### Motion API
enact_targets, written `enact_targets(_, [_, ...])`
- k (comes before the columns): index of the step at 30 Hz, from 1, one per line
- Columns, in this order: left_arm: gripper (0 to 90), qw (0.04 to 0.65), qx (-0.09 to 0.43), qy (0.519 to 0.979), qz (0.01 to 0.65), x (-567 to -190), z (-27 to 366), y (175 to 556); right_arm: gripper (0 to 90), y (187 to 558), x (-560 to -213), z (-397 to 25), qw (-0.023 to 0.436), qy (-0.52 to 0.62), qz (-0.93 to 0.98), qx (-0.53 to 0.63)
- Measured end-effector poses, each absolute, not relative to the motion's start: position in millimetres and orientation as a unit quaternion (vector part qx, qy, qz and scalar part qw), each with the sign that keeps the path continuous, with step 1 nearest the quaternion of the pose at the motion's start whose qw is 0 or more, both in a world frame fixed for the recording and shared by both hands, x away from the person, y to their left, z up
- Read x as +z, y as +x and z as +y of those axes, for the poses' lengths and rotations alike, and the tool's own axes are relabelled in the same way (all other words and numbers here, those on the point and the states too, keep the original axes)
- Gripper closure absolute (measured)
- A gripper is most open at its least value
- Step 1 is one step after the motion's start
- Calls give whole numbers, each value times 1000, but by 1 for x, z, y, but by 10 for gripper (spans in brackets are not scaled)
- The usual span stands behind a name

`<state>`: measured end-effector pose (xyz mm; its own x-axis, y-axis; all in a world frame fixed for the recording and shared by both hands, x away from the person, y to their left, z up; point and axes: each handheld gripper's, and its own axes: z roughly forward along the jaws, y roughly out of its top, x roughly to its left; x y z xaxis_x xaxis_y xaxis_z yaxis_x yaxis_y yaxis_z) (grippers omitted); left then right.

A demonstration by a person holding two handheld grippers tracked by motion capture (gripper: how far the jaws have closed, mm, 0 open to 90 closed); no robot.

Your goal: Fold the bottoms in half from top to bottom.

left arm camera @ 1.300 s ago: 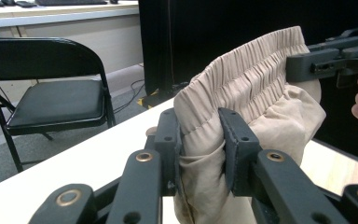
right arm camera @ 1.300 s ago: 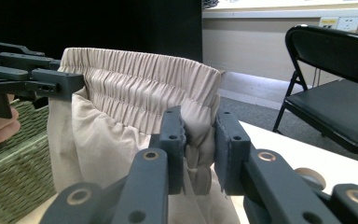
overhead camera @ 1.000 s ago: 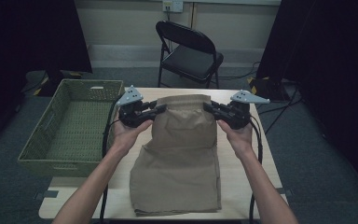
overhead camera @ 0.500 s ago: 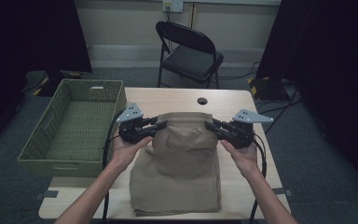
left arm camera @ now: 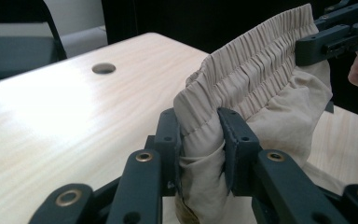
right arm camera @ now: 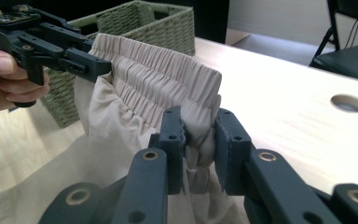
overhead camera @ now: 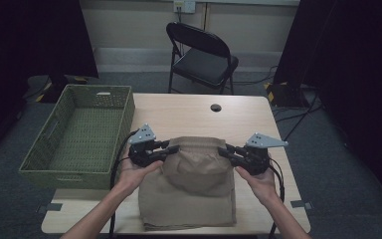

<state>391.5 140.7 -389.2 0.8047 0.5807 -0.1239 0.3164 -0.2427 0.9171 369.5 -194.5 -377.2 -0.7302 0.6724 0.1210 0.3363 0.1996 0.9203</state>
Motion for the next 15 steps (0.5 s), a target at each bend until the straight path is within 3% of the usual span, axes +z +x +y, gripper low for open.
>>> enact_targets(15, [678,497,67,808,309,-440,132,386,741,360,-437,-199,105,371,783,488])
